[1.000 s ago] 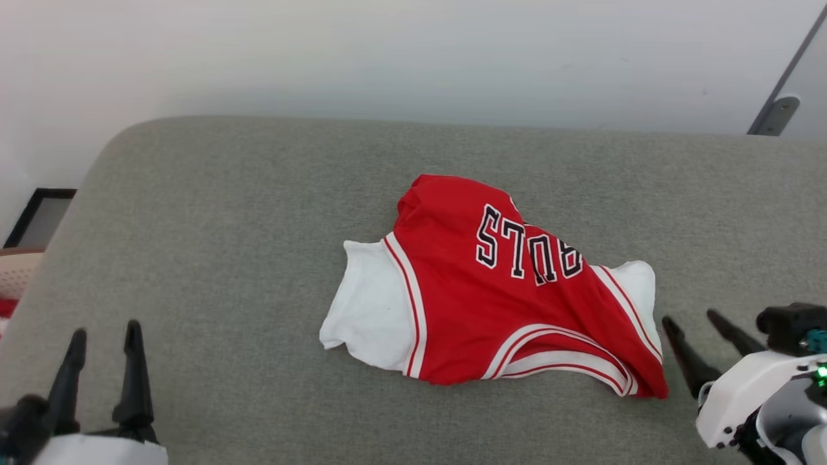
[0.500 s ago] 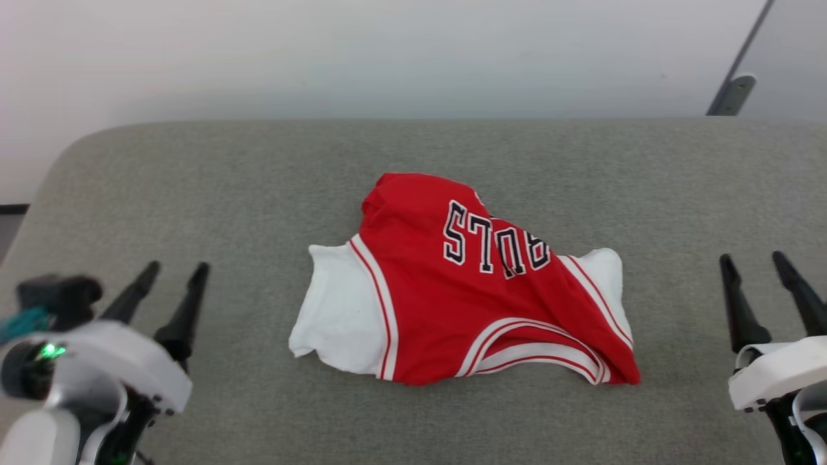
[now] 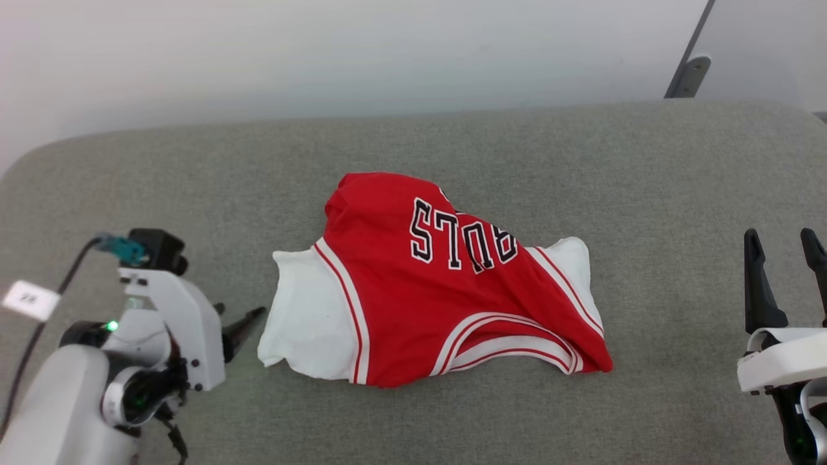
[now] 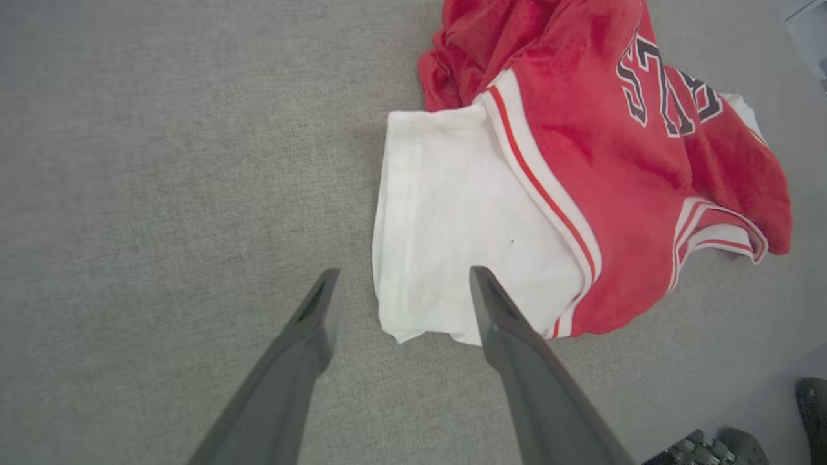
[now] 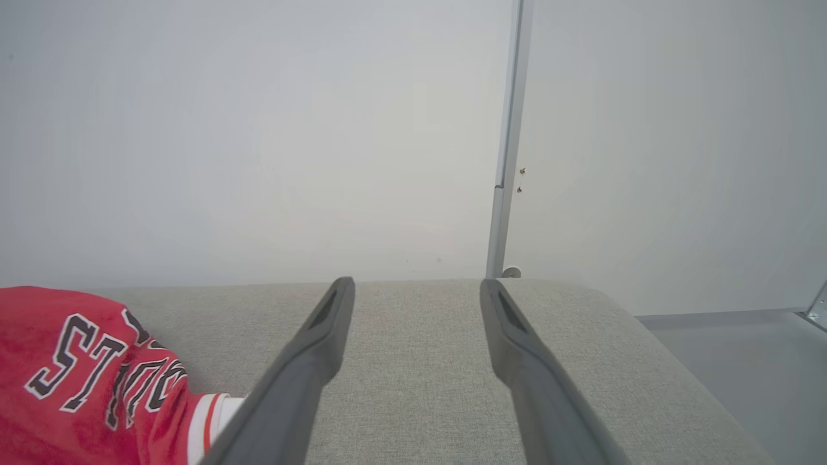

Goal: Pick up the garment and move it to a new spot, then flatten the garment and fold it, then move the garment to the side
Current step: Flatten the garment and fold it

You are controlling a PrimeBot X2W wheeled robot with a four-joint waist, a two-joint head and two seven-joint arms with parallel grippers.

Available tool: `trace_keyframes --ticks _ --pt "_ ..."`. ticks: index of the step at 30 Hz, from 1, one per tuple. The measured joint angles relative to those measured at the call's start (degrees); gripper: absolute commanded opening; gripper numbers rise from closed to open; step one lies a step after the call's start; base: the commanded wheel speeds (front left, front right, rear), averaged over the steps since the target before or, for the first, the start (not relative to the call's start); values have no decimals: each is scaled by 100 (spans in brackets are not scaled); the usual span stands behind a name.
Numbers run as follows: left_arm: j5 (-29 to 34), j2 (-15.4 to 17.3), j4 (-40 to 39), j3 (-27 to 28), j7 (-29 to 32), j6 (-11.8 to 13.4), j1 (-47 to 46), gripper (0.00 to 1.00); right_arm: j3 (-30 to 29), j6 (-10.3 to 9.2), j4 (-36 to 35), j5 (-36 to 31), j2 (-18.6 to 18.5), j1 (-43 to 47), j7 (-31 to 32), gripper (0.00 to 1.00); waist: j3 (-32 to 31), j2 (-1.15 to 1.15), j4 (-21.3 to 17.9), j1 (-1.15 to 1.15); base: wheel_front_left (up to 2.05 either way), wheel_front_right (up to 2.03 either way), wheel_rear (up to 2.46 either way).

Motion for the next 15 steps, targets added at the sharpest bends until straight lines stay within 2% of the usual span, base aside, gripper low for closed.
trace_keyframes --ticks 4,15 --pt "24 -27 342 -219 308 23 -232 100 51 0 80 -7 26 -83 -55 100 92 0 -48 0 0 0 0" --pt "64 -214 1278 -475 620 91 -621 100 208 0 269 4 -3 -255 -149 100 347 0 -128 0 0 0 0"
